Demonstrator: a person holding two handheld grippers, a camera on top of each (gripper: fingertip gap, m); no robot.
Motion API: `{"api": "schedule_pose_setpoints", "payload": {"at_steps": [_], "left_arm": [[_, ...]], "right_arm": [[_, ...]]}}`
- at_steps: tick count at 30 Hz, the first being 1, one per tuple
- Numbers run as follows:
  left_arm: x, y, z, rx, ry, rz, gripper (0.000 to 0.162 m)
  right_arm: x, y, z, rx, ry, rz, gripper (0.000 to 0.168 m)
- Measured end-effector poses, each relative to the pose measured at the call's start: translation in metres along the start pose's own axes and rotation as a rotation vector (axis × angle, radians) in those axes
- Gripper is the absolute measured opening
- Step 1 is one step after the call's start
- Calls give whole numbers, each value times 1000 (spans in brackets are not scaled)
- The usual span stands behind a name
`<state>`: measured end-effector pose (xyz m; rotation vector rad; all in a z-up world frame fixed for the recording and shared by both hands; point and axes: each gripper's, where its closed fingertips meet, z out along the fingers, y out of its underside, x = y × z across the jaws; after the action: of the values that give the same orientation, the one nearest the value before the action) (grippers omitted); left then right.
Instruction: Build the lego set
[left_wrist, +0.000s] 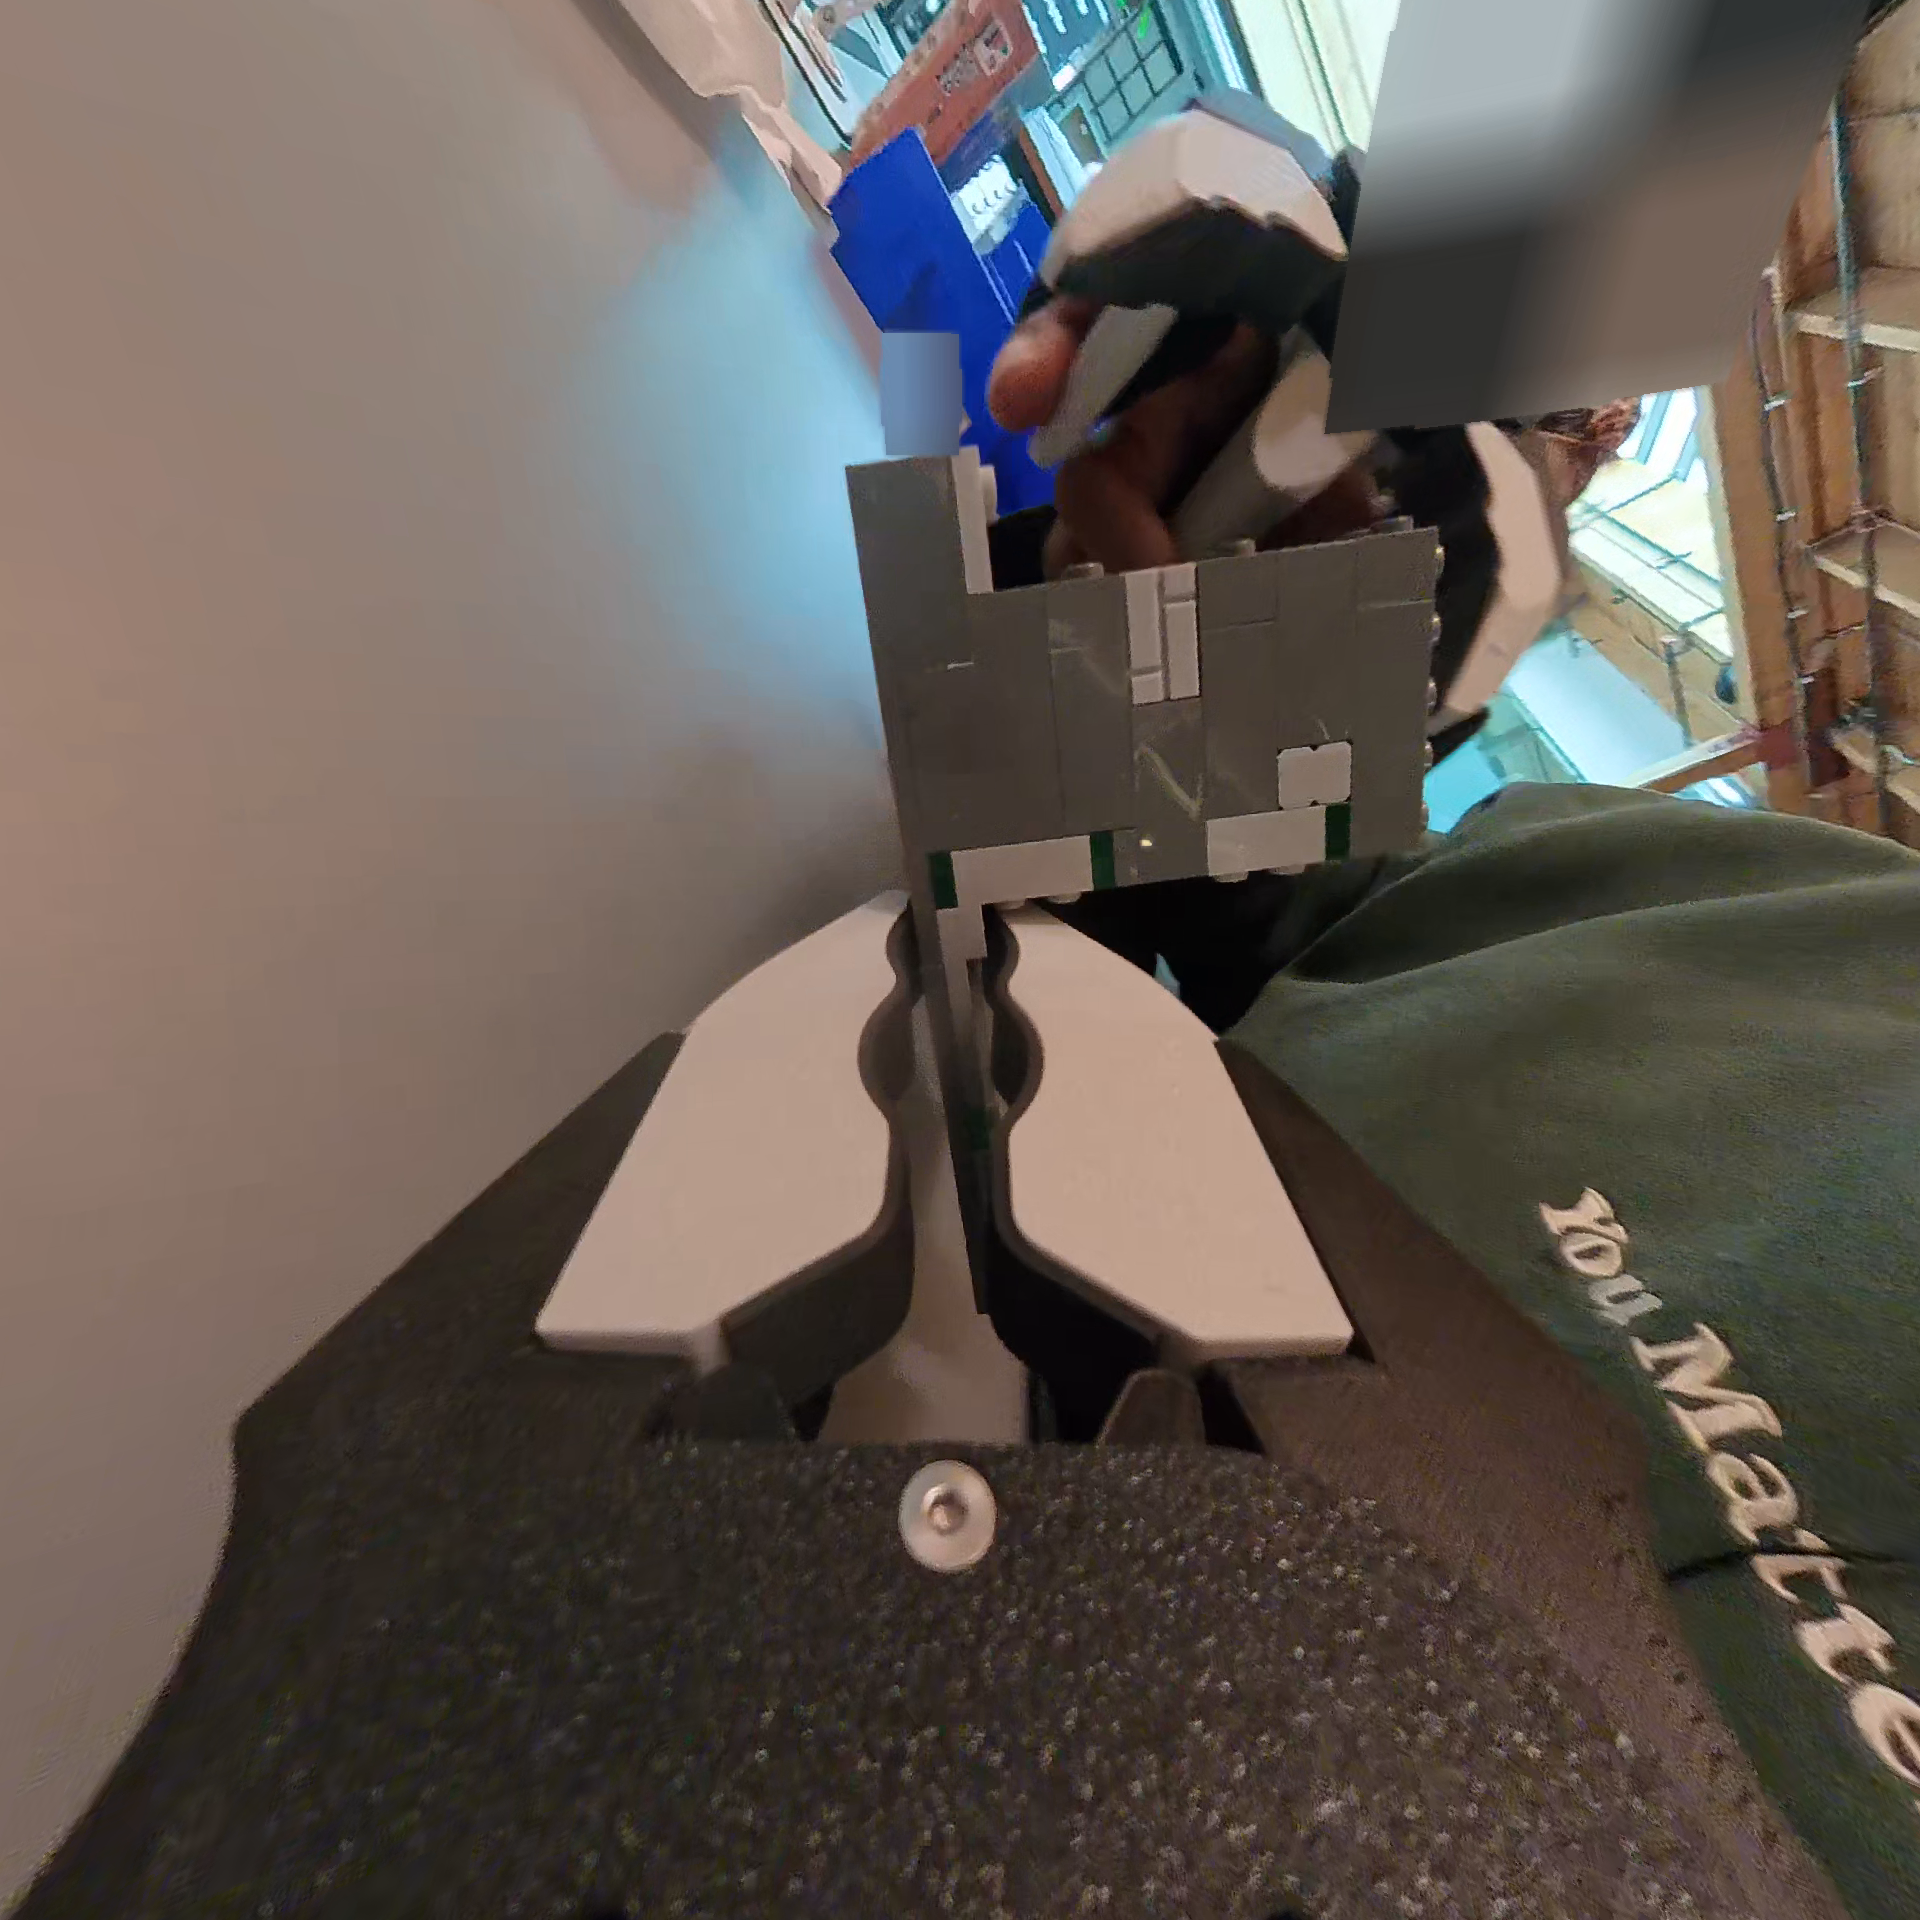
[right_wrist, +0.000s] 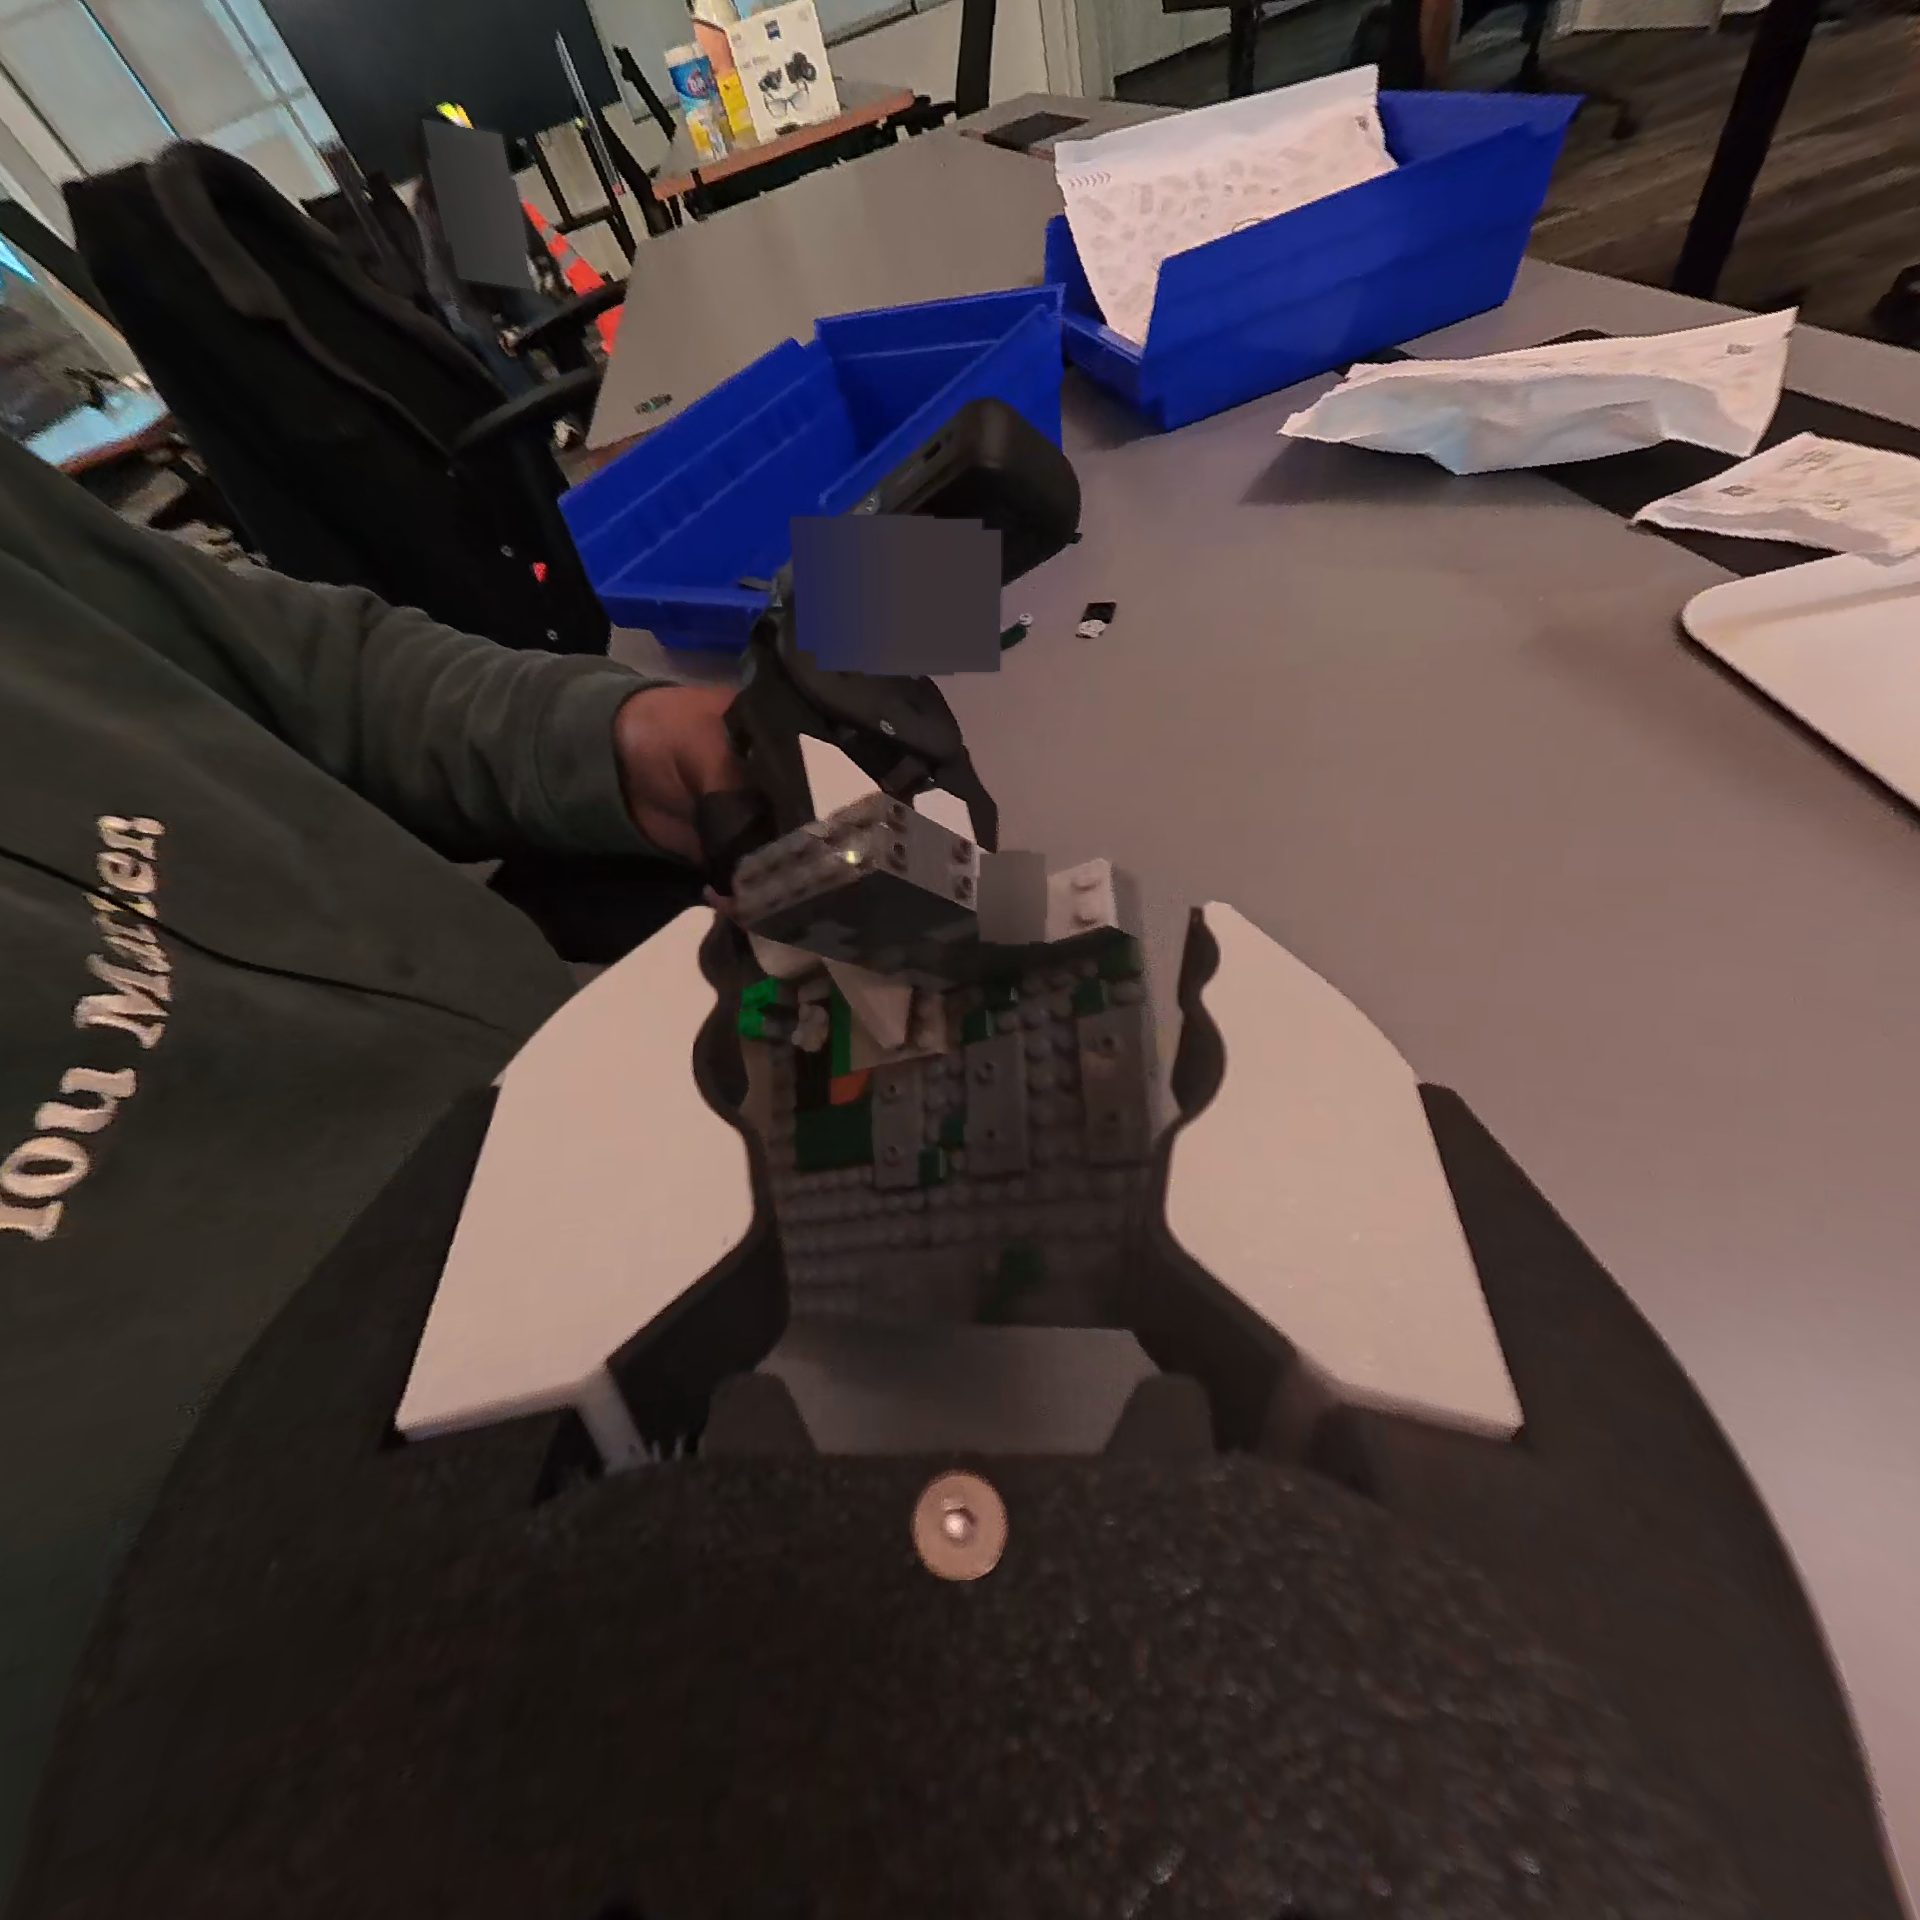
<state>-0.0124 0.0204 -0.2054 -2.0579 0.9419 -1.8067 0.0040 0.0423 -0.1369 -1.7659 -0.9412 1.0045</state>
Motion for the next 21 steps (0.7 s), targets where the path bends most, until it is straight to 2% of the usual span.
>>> {"api": "schedule_pose_setpoints", "payload": {"at_steps": [6,11,13,14,17,21], "left_arm": [[13,-4,-2,-62,171,-118,10],[24,-13,-3,-102,324,-174,10],[23,-18,-4,-111,346,-179,10],[24,-19,-4,-124,364,-178,10],[17,-22,-3,-148,335,-155,11],[-8,-43,-12,-83,216,-73,17]], "right_arm": [[36,26,-9,-148,20,-16,69],[33,40,-9,-173,-181,182,46],[24,37,-11,-131,-294,263,19],[22,35,-12,-109,-332,291,18],[26,35,-13,-79,-355,390,12],[44,30,-13,16,-308,506,7]]}}
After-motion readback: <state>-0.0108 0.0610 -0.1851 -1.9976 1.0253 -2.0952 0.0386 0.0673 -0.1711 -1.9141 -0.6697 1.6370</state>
